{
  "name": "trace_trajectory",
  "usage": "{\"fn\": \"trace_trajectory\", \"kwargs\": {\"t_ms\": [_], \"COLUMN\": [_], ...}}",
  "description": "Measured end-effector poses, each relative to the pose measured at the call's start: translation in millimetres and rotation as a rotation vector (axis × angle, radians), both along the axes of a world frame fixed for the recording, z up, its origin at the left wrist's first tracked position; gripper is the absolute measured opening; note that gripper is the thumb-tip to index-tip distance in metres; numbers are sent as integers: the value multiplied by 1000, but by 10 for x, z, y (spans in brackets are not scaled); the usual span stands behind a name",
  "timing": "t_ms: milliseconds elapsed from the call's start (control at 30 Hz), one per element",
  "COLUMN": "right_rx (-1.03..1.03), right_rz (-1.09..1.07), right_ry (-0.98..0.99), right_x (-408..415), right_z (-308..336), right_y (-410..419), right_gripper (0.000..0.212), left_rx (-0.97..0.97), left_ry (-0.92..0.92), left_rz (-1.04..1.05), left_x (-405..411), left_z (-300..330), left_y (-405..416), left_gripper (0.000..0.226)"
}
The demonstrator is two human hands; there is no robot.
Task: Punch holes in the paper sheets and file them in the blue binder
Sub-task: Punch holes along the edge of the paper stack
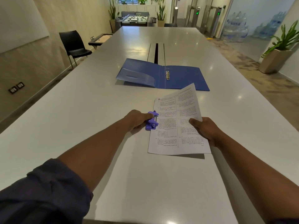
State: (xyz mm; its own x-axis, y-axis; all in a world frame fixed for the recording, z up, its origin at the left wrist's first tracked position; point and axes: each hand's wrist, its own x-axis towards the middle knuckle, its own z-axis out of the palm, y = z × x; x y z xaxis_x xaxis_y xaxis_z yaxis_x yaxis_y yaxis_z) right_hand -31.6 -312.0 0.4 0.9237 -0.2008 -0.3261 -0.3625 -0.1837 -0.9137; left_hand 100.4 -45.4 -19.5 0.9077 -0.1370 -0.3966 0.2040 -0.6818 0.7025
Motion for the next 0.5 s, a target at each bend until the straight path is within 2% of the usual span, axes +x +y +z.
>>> {"fn": "trace_trajectory", "kwargs": {"t_ms": [200, 500], "right_rx": [1, -3], "right_rz": [3, -26], "right_ry": [-10, -27], "right_x": [-9, -90], "right_z": [-4, 22], "right_y": [-1, -56], "right_gripper": [17, 12], "left_rx": [21, 77], "left_ry": [-34, -83], "left_rz": [13, 14], "left_x": [-20, -15], "left_z": [-38, -69], "left_y": [-11, -18], "left_gripper": [57, 54]}}
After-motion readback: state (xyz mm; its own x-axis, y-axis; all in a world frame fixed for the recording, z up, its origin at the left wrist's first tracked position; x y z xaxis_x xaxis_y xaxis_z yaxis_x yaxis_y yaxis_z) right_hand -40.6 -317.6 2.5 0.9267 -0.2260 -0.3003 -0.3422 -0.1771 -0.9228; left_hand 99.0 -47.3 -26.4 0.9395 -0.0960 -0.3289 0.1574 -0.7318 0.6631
